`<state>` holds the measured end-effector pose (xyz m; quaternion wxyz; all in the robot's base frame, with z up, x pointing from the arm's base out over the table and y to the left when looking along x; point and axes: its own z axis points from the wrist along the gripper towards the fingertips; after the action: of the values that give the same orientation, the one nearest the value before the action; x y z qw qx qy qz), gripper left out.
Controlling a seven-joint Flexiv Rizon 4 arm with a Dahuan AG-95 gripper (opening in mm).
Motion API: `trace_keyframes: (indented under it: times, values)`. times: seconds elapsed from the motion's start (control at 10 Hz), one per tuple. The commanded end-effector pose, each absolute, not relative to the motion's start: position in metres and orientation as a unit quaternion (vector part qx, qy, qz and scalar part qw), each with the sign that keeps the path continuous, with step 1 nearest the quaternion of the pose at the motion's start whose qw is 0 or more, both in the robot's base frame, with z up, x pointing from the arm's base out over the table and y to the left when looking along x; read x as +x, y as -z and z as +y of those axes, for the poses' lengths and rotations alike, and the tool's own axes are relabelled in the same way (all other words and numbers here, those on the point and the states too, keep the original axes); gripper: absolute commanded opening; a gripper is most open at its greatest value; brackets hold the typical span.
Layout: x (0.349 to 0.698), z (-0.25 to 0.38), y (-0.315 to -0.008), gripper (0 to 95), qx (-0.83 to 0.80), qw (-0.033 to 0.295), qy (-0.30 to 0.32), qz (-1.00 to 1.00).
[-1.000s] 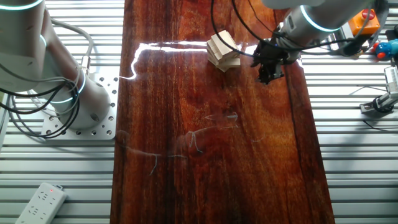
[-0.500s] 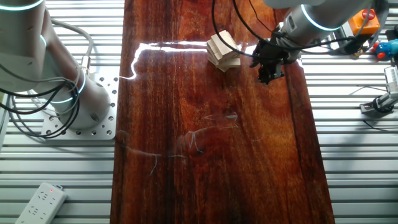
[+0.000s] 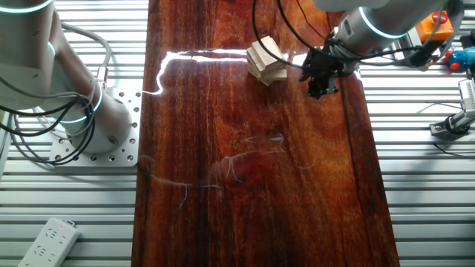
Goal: Play Jenga
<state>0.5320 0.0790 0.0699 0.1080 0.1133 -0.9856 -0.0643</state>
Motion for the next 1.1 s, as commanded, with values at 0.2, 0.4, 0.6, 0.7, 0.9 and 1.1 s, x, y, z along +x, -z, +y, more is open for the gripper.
trace_keyframes:
  times: [0.2, 0.4, 0.6, 0.7, 0.9, 1.1]
  values:
    - [0.5314, 0.0789, -0.0699, 19.0, 0.125, 0.113, 0.066, -0.984]
    - [0.5314, 0.0789, -0.0699, 19.0, 0.118, 0.114, 0.066, -0.984]
    - [0.5314, 0.0789, -0.0699, 19.0, 0.132, 0.114, 0.069, -0.982]
    - [0.5314, 0.0789, -0.0699, 19.0, 0.14, 0.112, 0.071, -0.981]
    - [0.5314, 0.0789, -0.0699, 19.0, 0.147, 0.109, 0.07, -0.98]
    - [0.5314, 0.0789, -0.0699, 19.0, 0.158, 0.109, 0.071, -0.979]
